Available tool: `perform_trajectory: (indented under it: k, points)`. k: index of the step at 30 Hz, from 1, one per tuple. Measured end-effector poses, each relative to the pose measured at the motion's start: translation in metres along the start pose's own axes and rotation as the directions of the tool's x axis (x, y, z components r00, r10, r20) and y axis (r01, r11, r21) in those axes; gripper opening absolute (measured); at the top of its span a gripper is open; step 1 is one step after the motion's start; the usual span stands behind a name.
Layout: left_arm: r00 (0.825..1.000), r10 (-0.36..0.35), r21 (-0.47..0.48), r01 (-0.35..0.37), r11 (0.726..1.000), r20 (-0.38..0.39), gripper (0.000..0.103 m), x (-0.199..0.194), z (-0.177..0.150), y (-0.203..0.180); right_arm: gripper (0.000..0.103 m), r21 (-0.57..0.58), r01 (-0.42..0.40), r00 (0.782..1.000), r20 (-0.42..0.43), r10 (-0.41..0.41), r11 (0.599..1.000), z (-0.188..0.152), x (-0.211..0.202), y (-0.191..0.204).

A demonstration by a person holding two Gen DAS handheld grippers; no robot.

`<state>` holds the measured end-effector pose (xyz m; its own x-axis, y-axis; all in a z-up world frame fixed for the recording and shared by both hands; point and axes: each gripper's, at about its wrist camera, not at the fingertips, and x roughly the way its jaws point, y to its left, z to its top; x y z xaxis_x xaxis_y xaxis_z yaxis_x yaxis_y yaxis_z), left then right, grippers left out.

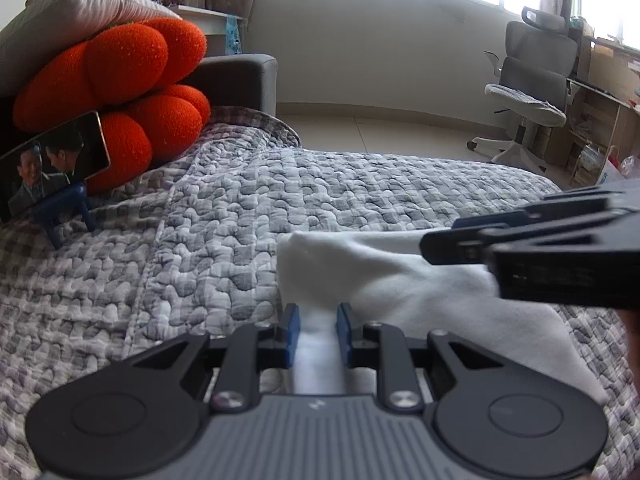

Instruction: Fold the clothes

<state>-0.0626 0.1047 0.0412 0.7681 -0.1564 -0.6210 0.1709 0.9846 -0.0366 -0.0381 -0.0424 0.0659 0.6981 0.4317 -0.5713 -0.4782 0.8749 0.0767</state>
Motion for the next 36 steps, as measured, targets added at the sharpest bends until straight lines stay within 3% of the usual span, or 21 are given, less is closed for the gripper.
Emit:
perform_trajectory:
  k: [6,11,14,18,22,26,32,36]
  points:
    - [1.000,-0.018,-0.048,0.017,0.999,-0.010,0.021,-0.001,0.001,0.005,0.027,-0.016,-0.008,0.995,-0.100,0.006,1.000,-0.012,0.015,0.002]
    - [1.000,-0.027,-0.098,0.026,0.995,-0.011,0.022,-0.002,0.003,0.010,0.027,-0.002,-0.005,0.993,-0.114,0.005,1.000,-0.010,0.018,0.000]
    - [0.999,-0.016,-0.131,0.020,0.991,0.029,0.021,-0.011,0.004,0.014,0.027,0.006,-0.003,0.992,-0.122,0.004,1.000,-0.009,0.020,-0.001]
    - [0.996,-0.059,-0.178,0.071,0.981,0.073,0.021,-0.019,0.006,0.023,0.027,0.004,0.001,0.992,-0.124,-0.001,1.000,-0.009,0.021,-0.001]
    - [0.999,-0.049,-0.145,0.045,0.988,-0.022,0.022,-0.001,0.002,0.017,0.027,-0.004,0.006,0.993,-0.120,-0.007,1.000,-0.009,0.020,0.000]
    - [1.000,-0.017,-0.067,0.016,0.998,-0.026,0.022,0.000,0.001,0.007,0.029,-0.011,0.012,0.993,-0.118,-0.013,1.000,-0.009,0.019,0.002]
    - [0.999,-0.020,-0.061,0.018,0.998,-0.030,0.022,0.000,0.000,0.010,0.033,0.003,-0.011,0.998,-0.055,0.011,1.000,-0.008,0.000,0.001]
    - [0.999,-0.021,-0.059,0.019,0.998,-0.032,0.022,0.000,0.001,0.010,0.032,0.007,-0.005,0.993,-0.117,0.006,1.000,-0.015,0.011,-0.002]
